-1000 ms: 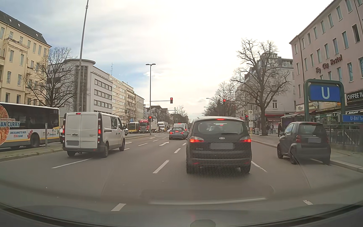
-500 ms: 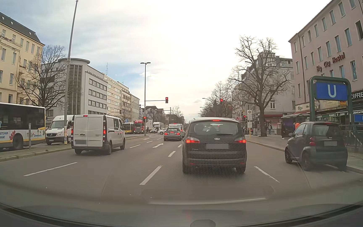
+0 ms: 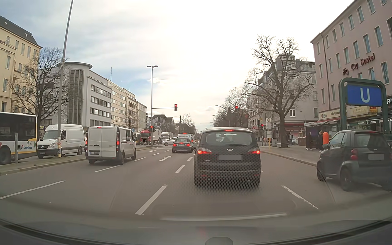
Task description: Follow the waypoints while adhering to traffic rules and regulations
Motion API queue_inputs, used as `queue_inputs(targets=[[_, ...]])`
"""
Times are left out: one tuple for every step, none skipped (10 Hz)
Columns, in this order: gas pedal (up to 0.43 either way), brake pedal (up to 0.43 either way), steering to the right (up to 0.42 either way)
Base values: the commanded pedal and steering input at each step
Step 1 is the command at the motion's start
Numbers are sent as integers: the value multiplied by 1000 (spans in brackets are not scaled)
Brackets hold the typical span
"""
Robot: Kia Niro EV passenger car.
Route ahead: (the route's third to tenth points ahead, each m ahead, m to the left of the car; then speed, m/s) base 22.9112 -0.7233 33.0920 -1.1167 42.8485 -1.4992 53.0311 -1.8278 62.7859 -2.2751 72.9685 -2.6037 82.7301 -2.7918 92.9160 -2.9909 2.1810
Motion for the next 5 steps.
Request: queue_inputs(targets=[[0, 0, 43], [0, 0, 43], [0, 0, 43], [0, 0, 43], [0, 0, 43]])
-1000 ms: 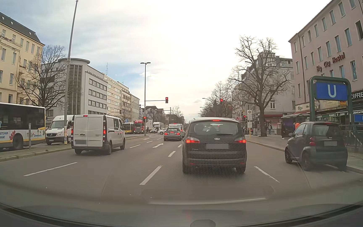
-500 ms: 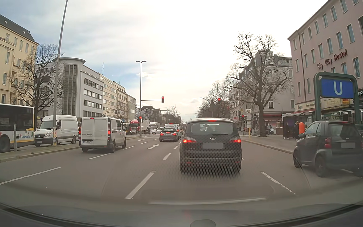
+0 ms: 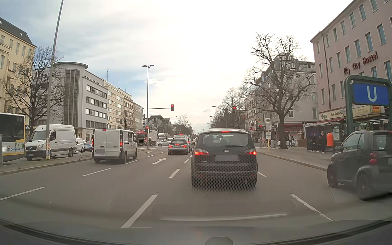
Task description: Follow the waypoints while adhering to traffic rules and regulations
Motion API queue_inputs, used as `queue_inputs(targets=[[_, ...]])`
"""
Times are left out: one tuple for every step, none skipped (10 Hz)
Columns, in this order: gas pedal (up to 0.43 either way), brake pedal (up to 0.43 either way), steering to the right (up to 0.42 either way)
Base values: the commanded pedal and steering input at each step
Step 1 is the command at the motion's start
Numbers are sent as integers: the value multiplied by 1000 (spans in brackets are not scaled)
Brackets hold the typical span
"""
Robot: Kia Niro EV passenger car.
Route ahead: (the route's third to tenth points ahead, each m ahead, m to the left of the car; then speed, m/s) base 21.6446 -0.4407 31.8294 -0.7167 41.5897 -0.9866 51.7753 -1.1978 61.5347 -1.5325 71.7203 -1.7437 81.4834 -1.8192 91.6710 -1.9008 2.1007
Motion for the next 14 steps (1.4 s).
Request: queue_inputs(targets=[[0, 0, 43], [0, 0, 43], [0, 0, 41], [0, 0, 41], [0, 0, 41], [0, 0, 43], [0, 0, 46], [0, 6, 51], [0, 37, 58], [0, 79, 69], [0, 116, 72], [0, 140, 69], [0, 165, 63], [0, 177, 56]])
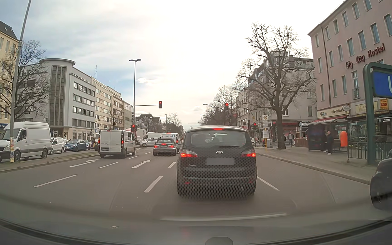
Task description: Follow the waypoints while adhering to traffic rules and regulations
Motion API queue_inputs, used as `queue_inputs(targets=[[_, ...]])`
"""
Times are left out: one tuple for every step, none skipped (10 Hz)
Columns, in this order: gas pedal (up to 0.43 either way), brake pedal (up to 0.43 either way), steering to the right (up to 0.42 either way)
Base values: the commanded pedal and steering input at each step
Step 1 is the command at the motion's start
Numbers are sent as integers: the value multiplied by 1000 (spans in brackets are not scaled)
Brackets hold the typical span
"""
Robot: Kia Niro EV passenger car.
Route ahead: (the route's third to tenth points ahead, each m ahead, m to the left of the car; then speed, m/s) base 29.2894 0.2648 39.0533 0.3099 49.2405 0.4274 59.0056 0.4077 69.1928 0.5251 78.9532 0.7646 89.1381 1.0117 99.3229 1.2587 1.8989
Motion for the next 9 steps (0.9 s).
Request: queue_inputs(targets=[[0, 207, 49], [0, 226, 39], [0, 232, 26], [0, 238, 9], [0, 238, -6], [0, 244, -14], [0, 250, -17], [0, 250, -16], [0, 256, -15]])
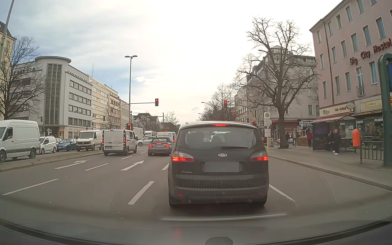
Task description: Follow the waypoints while adhering to traffic rules and regulations
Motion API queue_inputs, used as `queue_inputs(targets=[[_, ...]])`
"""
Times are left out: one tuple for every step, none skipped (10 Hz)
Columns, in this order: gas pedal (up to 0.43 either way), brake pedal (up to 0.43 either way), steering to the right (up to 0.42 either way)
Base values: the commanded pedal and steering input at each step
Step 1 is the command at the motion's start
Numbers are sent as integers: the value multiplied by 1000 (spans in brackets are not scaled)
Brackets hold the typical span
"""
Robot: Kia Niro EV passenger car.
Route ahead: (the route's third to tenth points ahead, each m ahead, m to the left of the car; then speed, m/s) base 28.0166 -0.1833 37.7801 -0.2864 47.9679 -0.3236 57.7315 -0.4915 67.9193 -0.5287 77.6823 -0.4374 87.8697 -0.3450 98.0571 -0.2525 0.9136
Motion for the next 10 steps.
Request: queue_inputs(targets=[[0, 250, -13], [0, 250, -13], [0, 244, -13], [0, 238, -13], [0, 220, -13], [0, 201, -13], [0, 183, -13], [0, 152, -13], [0, 110, -13], [0, 98, -13]])
